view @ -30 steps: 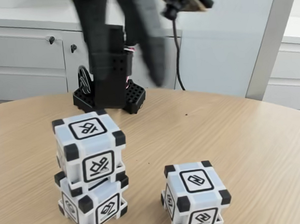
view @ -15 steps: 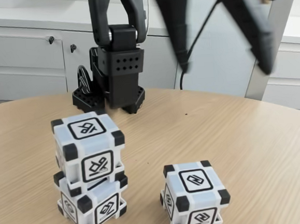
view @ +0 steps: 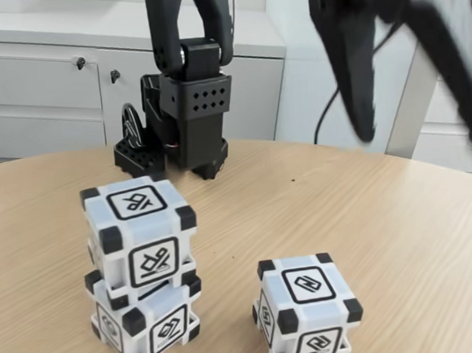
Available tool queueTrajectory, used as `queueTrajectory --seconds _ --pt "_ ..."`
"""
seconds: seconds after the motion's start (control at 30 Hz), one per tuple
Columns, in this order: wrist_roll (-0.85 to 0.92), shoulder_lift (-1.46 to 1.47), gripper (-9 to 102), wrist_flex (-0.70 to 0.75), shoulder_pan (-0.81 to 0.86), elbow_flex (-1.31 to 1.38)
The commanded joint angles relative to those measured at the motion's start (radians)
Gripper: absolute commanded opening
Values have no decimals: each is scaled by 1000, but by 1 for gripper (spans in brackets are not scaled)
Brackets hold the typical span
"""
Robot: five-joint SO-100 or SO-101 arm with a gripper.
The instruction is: Stack cubes from left to right.
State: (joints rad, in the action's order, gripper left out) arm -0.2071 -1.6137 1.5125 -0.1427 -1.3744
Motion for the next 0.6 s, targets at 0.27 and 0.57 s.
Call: queueTrajectory --seconds 0.27,0.57 --pt "-3 261 35 -12 78 6" --pt "41 279 34 -9 190 5"
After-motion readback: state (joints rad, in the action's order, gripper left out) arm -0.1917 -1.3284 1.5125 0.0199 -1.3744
